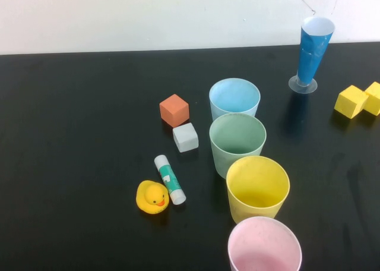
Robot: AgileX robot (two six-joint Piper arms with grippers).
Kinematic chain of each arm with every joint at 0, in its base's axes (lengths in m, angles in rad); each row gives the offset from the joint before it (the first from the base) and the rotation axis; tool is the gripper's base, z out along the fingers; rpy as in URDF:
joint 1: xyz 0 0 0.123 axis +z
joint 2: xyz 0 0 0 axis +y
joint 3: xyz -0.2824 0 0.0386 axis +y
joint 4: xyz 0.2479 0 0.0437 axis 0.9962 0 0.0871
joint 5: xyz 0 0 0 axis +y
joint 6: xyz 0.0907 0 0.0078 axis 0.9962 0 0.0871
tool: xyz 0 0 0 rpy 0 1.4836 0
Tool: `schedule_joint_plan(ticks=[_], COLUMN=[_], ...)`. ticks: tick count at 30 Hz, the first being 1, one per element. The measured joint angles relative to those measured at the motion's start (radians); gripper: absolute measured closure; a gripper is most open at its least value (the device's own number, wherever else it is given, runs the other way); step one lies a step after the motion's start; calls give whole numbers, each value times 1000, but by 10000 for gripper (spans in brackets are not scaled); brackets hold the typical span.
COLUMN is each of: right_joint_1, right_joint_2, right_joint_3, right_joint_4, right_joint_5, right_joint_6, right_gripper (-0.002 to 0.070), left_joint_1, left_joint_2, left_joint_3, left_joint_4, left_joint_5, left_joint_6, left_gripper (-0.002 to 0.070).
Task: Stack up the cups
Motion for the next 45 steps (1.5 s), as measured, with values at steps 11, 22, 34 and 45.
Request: schedule_joint_plan(ticks=[11, 22, 34, 45], right_joint_1=[0, 0, 0, 0], right_joint_2=[0, 0, 0, 0], right_joint_3=[0, 0, 0, 0], right_joint_4=[184, 182, 182, 182], right_joint_5=[-47, -49, -54, -13], right_joint_6=[-47, -231, -311, -359], right_gripper=[679, 679, 679, 679], left_joint_1=[0, 0, 0, -55], left_joint_2=[0, 0, 537, 1067], left_joint_3=[0, -3, -550, -1117], left_joint_4=[-546, -552, -267, 2], left_joint_5=[-120, -98, 409, 714], left_joint_6=[-136, 118, 619, 655], left_gripper=[675, 675, 675, 675])
